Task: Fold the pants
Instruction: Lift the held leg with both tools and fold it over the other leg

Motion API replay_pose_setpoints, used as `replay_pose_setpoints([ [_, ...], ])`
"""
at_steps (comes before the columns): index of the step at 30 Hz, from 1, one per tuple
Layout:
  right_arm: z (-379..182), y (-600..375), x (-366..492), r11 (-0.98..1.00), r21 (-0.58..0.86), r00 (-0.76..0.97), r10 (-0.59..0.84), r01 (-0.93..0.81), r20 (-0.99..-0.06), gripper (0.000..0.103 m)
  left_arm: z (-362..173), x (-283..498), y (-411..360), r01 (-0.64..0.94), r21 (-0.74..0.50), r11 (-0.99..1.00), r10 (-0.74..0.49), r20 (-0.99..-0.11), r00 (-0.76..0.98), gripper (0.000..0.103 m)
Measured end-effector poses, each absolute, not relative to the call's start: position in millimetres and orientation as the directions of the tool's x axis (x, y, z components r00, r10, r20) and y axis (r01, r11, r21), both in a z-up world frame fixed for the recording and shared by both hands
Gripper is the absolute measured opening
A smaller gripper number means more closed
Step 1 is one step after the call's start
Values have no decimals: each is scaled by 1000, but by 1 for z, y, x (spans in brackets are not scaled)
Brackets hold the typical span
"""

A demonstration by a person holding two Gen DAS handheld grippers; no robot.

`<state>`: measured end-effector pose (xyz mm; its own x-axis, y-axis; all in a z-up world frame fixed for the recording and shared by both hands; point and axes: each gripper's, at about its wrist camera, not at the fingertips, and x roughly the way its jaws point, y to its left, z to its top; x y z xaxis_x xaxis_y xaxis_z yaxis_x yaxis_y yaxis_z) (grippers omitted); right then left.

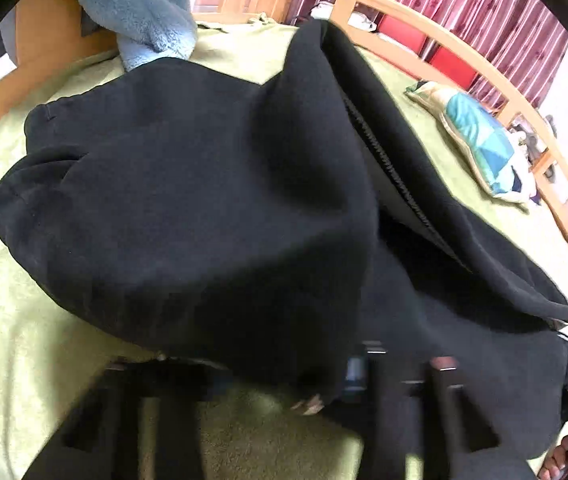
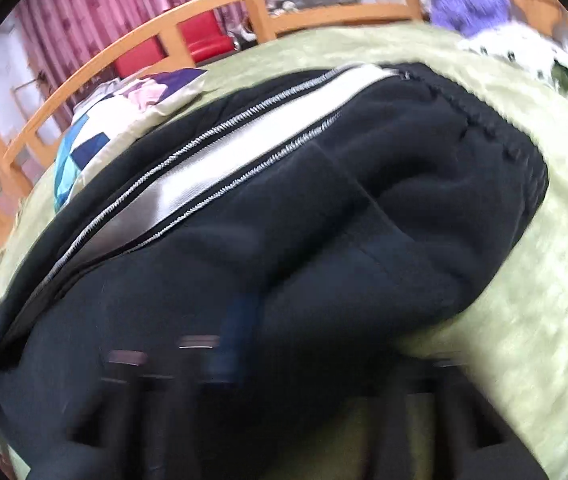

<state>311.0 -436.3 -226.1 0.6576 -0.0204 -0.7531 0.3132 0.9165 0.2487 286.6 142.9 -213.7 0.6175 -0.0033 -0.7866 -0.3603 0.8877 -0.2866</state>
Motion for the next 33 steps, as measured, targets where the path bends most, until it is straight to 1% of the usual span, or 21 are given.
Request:
replay_pose_setpoints([
  [1,-223,-438,305,911,263,670,-20,319,-742,13,-211,285,143,-346,-296,890,-20,-785,619,16],
  [6,-195,-435,270,910,269,706,-35,315,-708,10,-186,254,142,-314,-301,901,-32,-766,642,11],
  [8,-183,-434,250,909,279,710,-27,311,-704,10,-179,234,143,-306,-305,902,-41,-765,643,10],
  [12,-168,-437,199,921,245,709,-44,301,-704,10,-171,183,140,-277,-287,917,-52,-774,631,10],
  [17,-171,-454,119,916,239,680,-48,322,-731,10,-172,110,131,-232,-271,934,-77,-787,612,10],
  [21,-176,-463,65,916,222,666,-63,335,-743,10,-174,67,126,-205,-271,940,-98,-794,600,10],
  [24,-179,-470,38,907,231,655,-62,352,-753,11,-173,54,127,-189,-263,946,-101,-794,600,11],
  [26,-183,-471,31,903,233,644,-61,362,-763,16,-173,51,127,-186,-262,947,-103,-795,598,14],
  [27,-184,-470,31,903,220,628,-67,369,-776,20,-173,49,129,-186,-270,945,-112,-799,591,15],
  [28,-186,-468,31,907,197,600,-73,372,-797,28,-173,49,129,-189,-268,945,-112,-805,582,18],
  [30,-186,-461,30,922,160,567,-73,352,-821,30,-170,44,131,-188,-251,950,-103,-814,572,20],
  [32,-181,-449,17,942,95,569,-112,322,-815,37,-164,34,130,-162,-228,960,-92,-806,585,25],
  [33,-178,-442,10,951,60,574,-133,304,-808,43,-160,28,130,-151,-213,965,-83,-799,595,28],
])
